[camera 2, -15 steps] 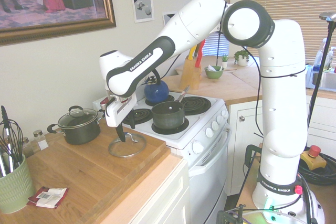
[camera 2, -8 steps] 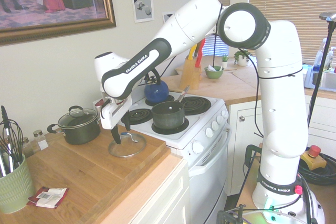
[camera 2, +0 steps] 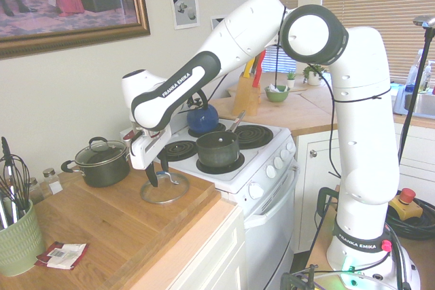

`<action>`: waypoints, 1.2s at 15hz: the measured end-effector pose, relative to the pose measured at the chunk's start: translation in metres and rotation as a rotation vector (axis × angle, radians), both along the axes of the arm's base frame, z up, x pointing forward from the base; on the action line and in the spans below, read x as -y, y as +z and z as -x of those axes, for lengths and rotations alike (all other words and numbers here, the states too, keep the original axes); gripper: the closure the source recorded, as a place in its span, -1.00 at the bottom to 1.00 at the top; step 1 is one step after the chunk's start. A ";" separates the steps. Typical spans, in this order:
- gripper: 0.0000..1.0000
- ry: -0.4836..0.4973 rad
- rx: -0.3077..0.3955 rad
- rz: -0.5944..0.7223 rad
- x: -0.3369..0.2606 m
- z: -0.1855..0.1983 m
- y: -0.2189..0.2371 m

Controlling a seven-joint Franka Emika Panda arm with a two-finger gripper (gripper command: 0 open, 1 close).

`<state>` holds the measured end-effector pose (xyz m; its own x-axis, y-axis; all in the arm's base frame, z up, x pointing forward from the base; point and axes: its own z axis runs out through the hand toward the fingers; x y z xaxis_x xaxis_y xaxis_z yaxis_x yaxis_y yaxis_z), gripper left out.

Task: Cover the lid of the pot

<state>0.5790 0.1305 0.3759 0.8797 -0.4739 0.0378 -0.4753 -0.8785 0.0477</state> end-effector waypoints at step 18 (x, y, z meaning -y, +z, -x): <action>1.00 -0.065 0.048 -0.035 0.018 0.001 0.035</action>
